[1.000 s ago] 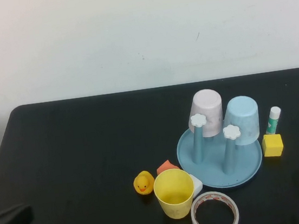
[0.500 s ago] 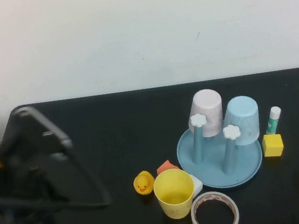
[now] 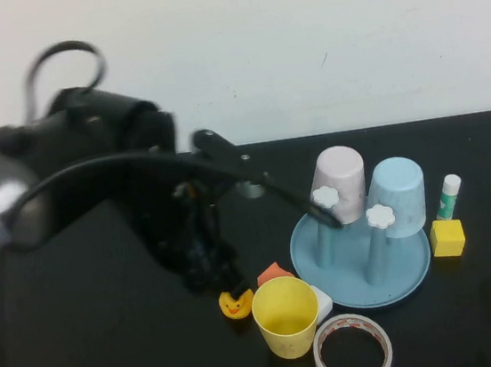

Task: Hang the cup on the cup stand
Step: Pick up the cup from the table

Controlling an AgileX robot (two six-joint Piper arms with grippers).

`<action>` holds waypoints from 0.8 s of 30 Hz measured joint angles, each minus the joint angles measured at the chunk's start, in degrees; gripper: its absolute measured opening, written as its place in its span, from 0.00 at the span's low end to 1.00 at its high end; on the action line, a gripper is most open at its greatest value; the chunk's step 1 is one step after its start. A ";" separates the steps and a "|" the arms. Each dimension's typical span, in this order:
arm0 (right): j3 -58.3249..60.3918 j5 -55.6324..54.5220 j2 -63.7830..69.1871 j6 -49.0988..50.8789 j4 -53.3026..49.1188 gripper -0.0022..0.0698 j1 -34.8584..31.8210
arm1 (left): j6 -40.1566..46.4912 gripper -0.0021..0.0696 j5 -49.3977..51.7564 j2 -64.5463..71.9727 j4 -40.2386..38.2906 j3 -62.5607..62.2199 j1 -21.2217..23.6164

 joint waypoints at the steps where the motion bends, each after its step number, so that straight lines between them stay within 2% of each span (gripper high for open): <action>1: 0.00 0.00 0.00 0.00 0.00 0.03 0.00 | -0.41 0.52 0.14 1.93 -0.69 -1.31 -0.11; 3: 0.00 0.00 0.00 0.00 0.03 0.03 0.00 | -1.90 0.73 0.14 5.23 -1.22 -3.37 -0.11; 4: 0.00 0.09 0.00 0.00 0.03 0.03 0.00 | -2.91 0.80 0.14 7.02 -1.33 -4.41 -0.11; 7: 0.00 0.09 0.00 0.00 0.03 0.03 0.00 | -4.86 0.89 0.14 11.66 -1.48 -6.97 -0.11; 10: 0.00 0.09 0.00 0.00 0.12 0.03 0.00 | -5.08 0.88 -0.51 15.79 -2.56 -8.88 -0.11; 24: 0.00 0.21 0.00 -1.34 0.12 0.03 0.00 | -5.08 0.71 -11.17 23.39 -4.38 -9.74 -0.20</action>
